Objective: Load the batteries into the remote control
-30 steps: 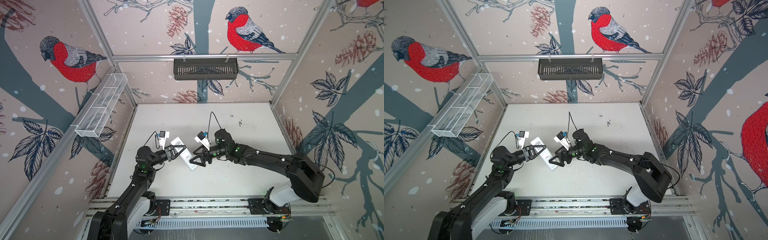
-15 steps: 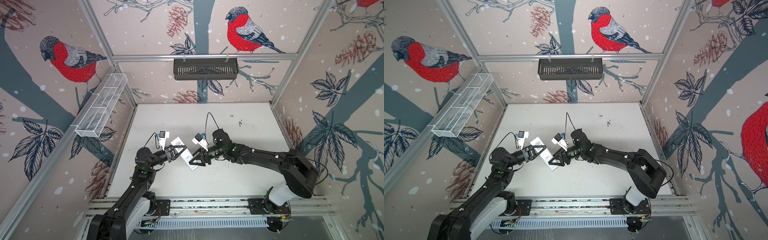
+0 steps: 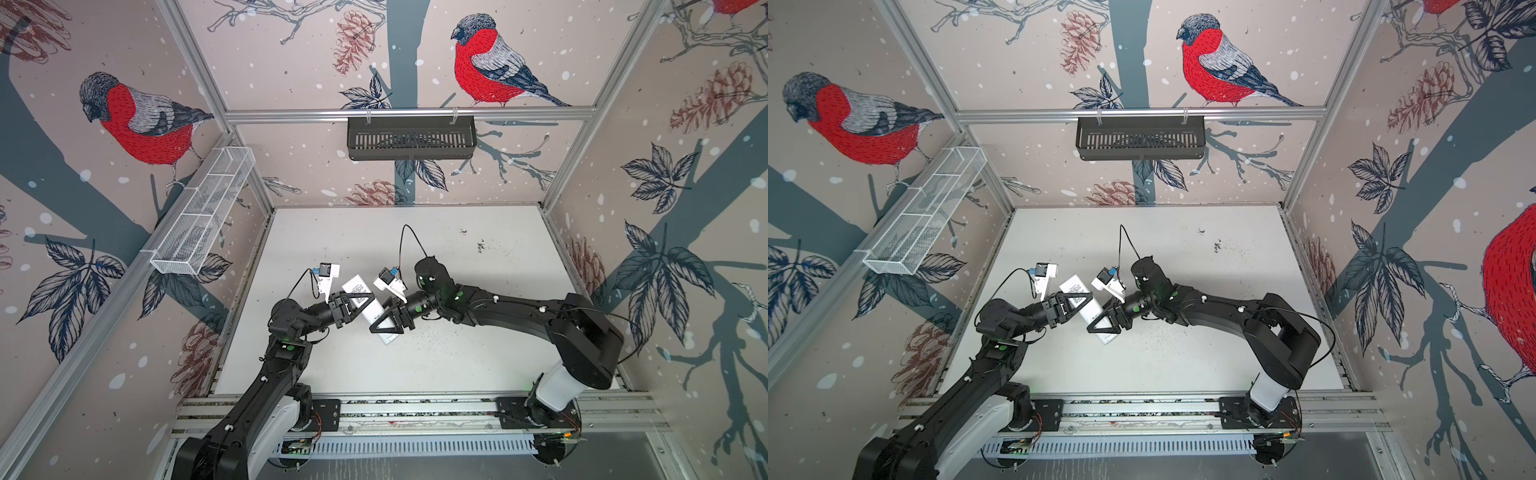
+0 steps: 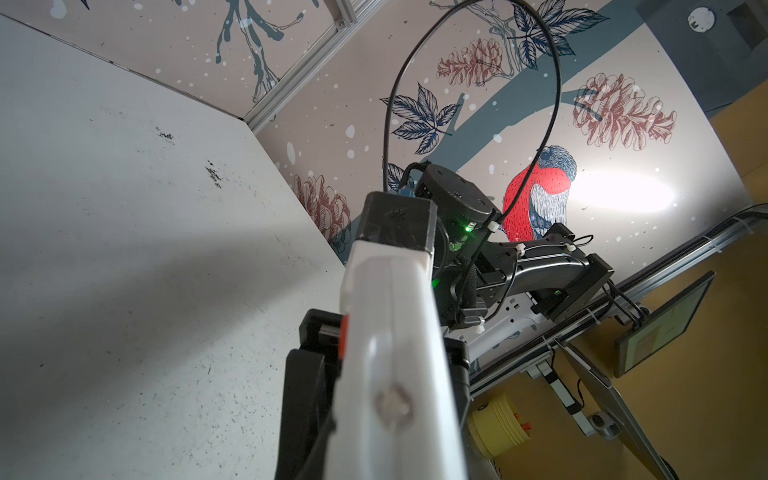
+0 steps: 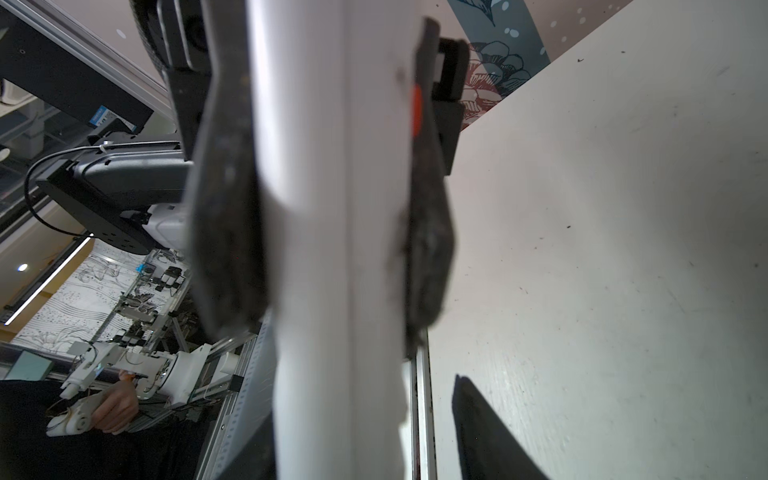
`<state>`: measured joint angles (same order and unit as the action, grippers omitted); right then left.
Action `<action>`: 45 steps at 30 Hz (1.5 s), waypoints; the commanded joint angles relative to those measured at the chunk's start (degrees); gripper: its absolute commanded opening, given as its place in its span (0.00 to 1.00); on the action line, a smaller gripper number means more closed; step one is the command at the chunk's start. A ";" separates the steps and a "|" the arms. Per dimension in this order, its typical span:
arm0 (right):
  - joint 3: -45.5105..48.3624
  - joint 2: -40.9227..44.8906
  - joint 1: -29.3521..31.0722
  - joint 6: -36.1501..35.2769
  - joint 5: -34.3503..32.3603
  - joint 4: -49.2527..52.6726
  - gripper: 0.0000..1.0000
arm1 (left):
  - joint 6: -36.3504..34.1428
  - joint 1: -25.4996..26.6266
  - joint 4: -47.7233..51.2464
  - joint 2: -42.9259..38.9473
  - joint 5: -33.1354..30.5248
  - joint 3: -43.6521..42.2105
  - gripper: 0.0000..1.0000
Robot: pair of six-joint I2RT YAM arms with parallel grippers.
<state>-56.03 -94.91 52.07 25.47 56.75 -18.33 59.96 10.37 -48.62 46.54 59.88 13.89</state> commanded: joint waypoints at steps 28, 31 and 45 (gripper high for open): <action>3.22 1.00 -5.26 1.29 -5.47 2.23 0.31 | -10.57 -1.27 15.62 -2.39 -4.93 3.67 0.83; 4.49 1.80 -6.78 0.85 -6.32 2.93 0.30 | -12.44 -2.68 19.38 -1.89 -6.20 4.25 0.84; -1.39 0.84 -9.89 -2.14 -42.65 26.06 0.22 | -12.33 -6.06 19.70 0.37 -6.08 4.28 0.85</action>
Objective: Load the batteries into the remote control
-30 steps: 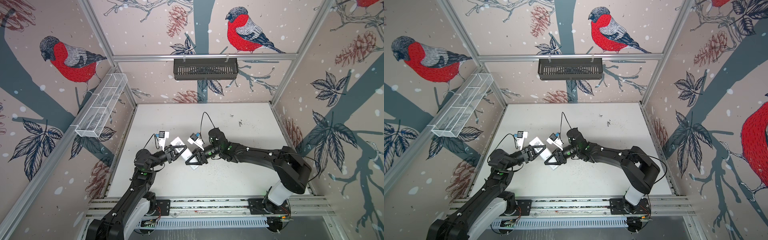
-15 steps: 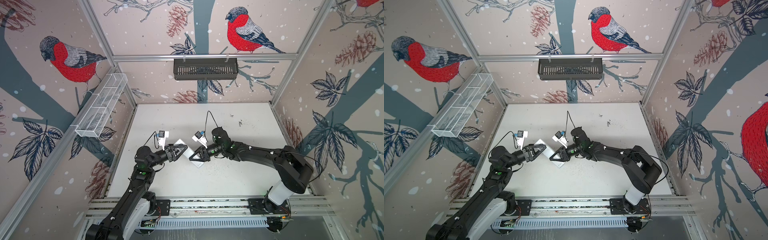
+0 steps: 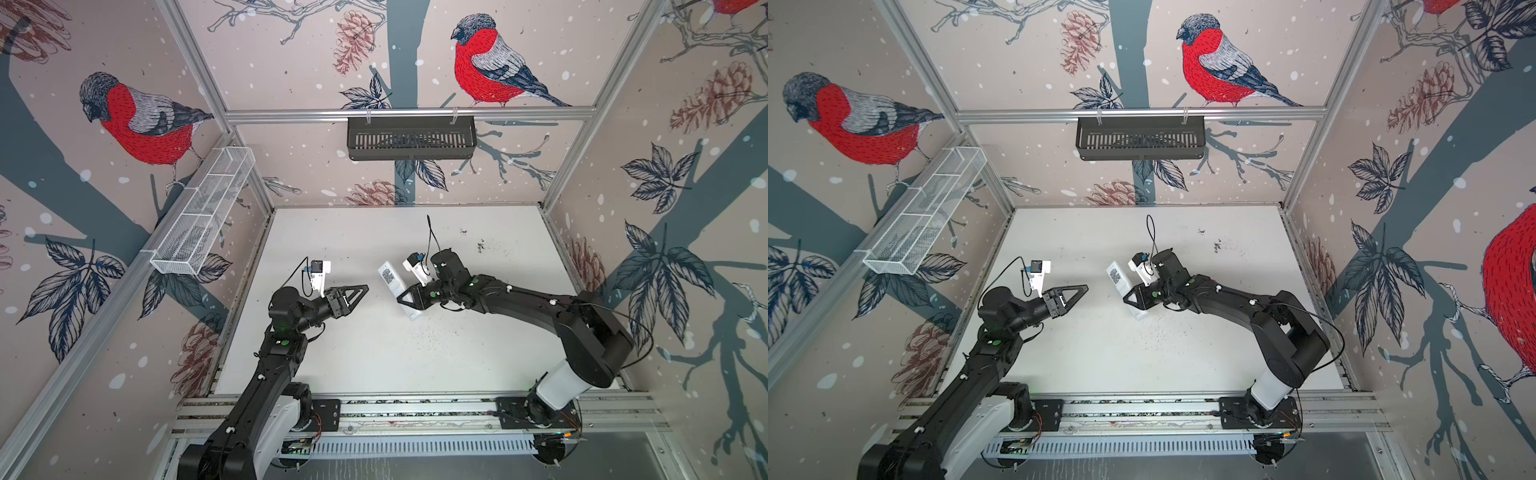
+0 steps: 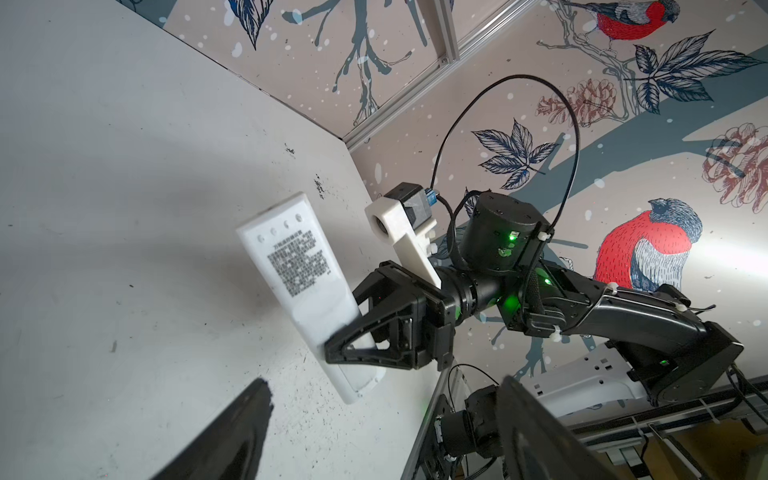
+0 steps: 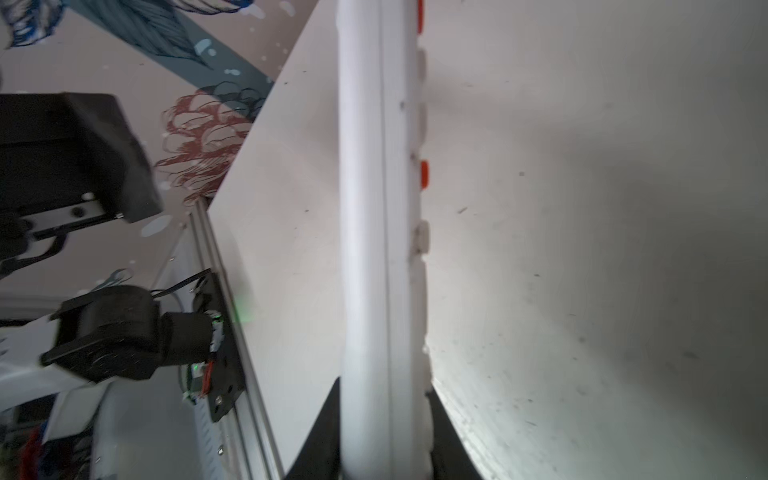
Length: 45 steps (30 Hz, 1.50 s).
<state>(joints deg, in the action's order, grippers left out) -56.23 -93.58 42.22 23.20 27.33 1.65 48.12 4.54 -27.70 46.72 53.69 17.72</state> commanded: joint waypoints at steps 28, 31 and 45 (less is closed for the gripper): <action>-26.26 -23.57 6.99 14.62 -56.02 35.97 0.47 | 1.10 -1.02 -4.08 -0.04 0.97 -0.24 0.85; -27.22 -23.67 7.17 14.18 -55.37 36.05 0.50 | 1.19 -1.02 -4.19 0.04 0.89 -0.36 0.85; -19.32 -9.89 1.92 7.04 -32.62 24.84 0.66 | -4.76 -0.97 5.46 3.27 -2.22 3.48 0.85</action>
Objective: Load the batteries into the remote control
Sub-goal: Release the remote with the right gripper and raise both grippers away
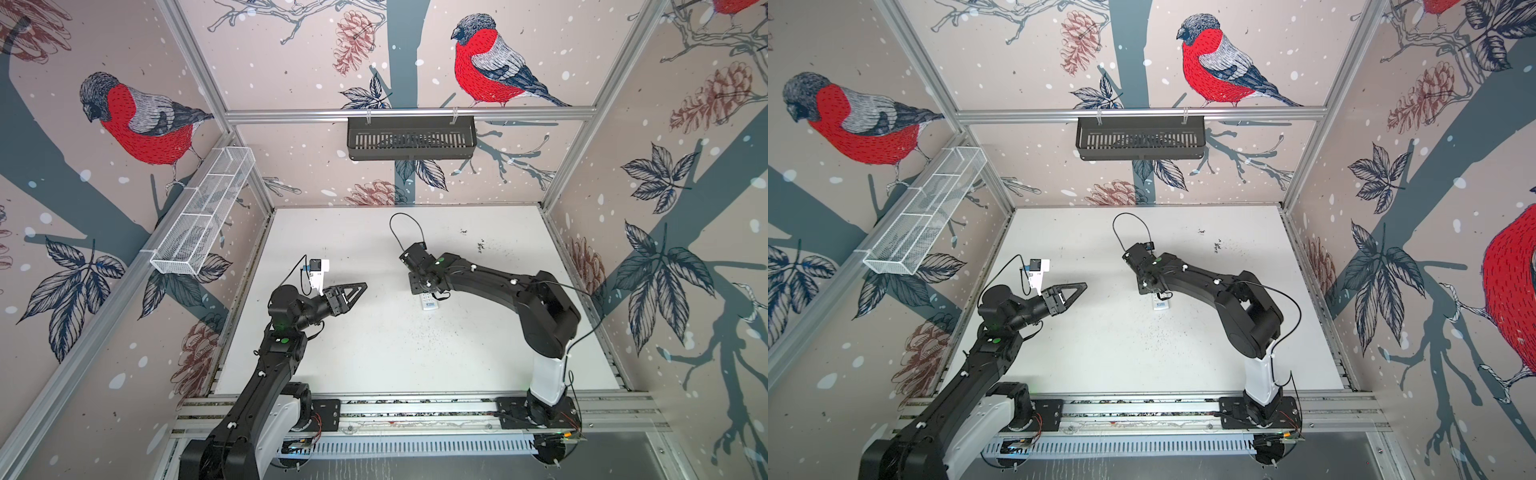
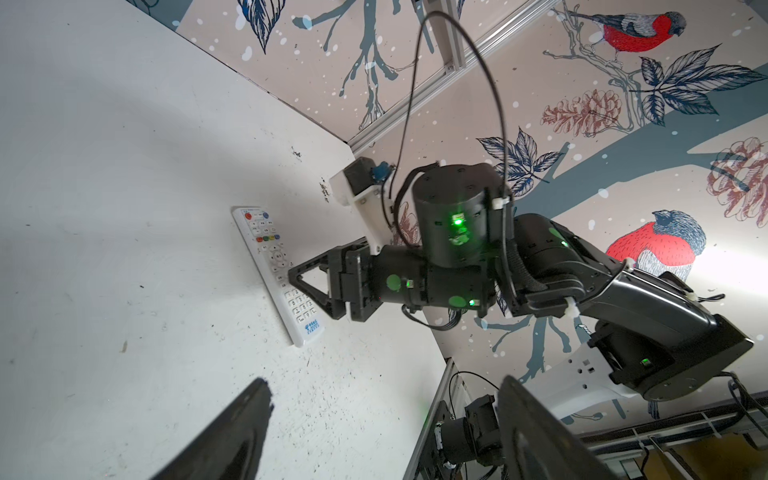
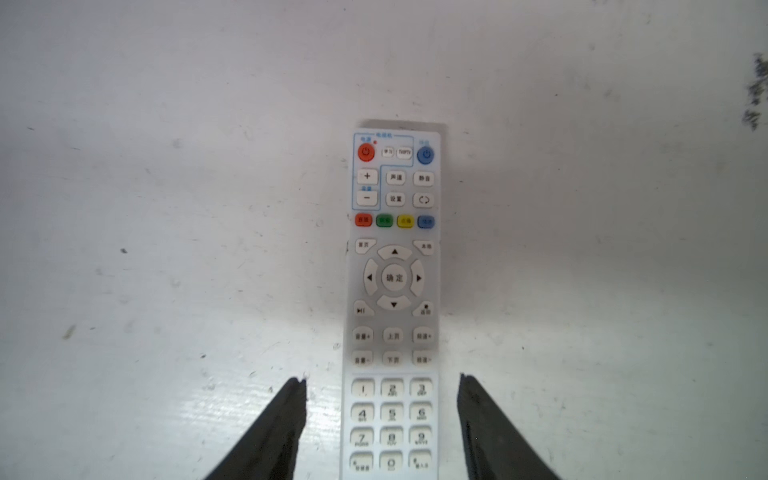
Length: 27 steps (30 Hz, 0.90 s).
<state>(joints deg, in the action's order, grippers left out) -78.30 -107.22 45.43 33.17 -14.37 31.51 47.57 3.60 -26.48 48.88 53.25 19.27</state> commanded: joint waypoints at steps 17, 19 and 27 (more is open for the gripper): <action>29.79 33.86 -22.20 -17.30 -2.00 -24.69 0.99 | -27.95 4.93 38.17 19.21 -23.21 27.44 0.97; 34.61 37.39 -22.60 -21.44 -6.53 -31.26 1.00 | -30.02 5.54 40.98 21.55 -29.06 30.17 0.97; 50.59 41.58 -29.27 -30.50 -8.91 -60.29 0.99 | -35.11 4.01 30.40 25.10 -53.79 29.49 0.97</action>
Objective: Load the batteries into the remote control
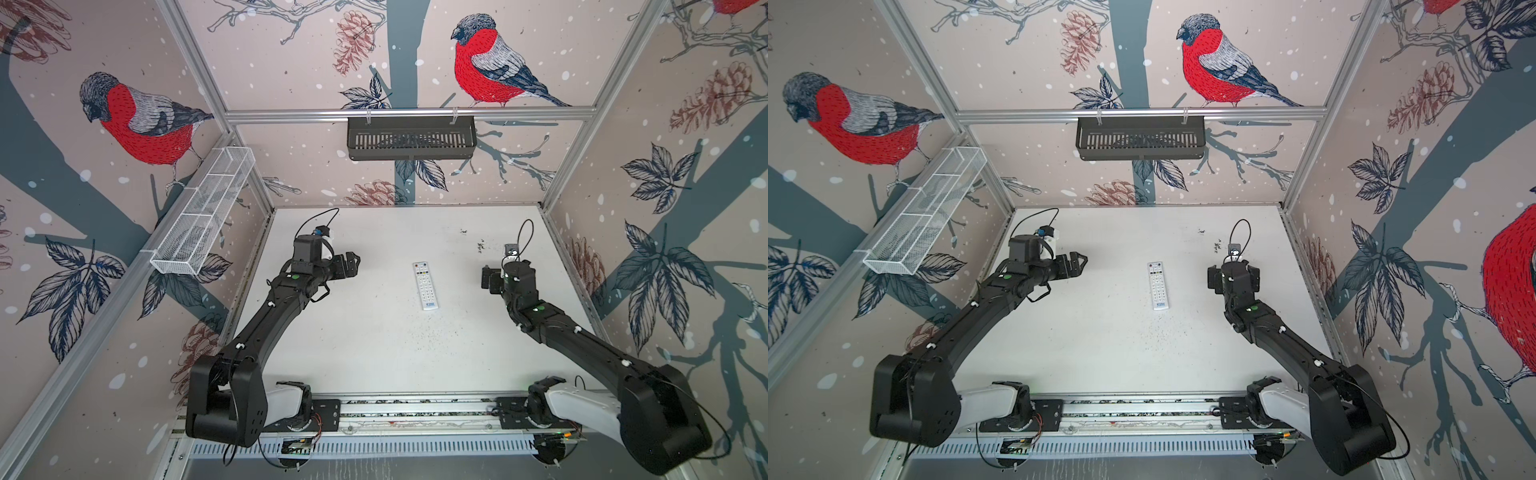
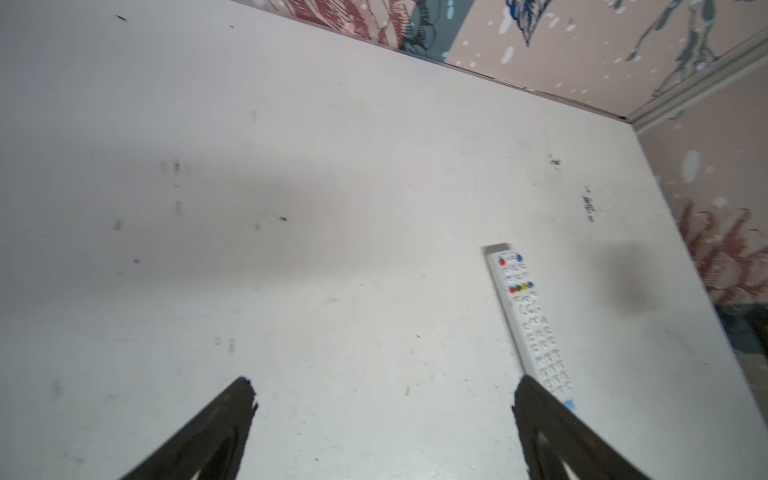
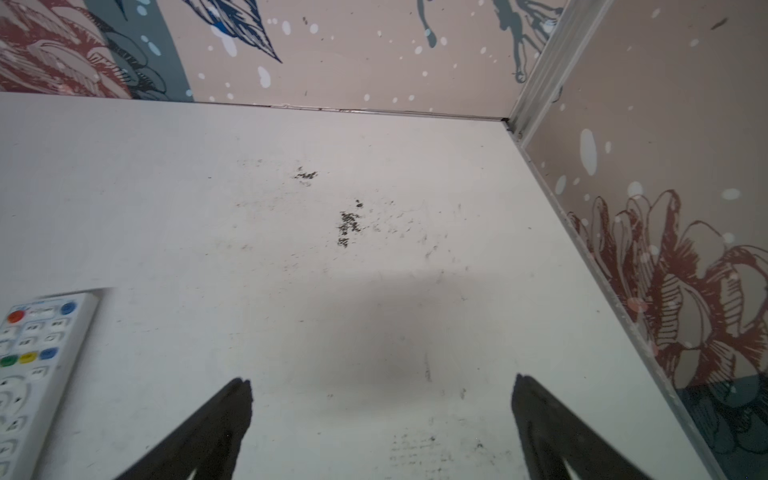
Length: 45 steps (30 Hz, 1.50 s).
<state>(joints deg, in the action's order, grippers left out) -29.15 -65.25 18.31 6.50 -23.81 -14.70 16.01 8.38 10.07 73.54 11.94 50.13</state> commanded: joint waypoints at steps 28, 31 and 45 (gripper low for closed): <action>13.28 -18.28 -13.39 -5.05 10.15 -48.19 0.99 | -14.86 -4.66 -76.18 14.04 -29.82 -32.26 0.96; 15.47 -20.12 -15.42 -3.81 13.79 -53.14 1.00 | -14.56 -4.69 -75.52 13.60 -29.40 -32.43 0.96; 15.74 -20.69 -16.37 -2.70 13.53 -54.10 0.99 | -16.41 -4.20 -87.28 16.16 -27.18 -37.40 0.98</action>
<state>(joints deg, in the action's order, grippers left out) -13.41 -85.93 1.83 3.14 -10.02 -66.43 1.06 3.81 -70.63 89.10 -15.92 13.41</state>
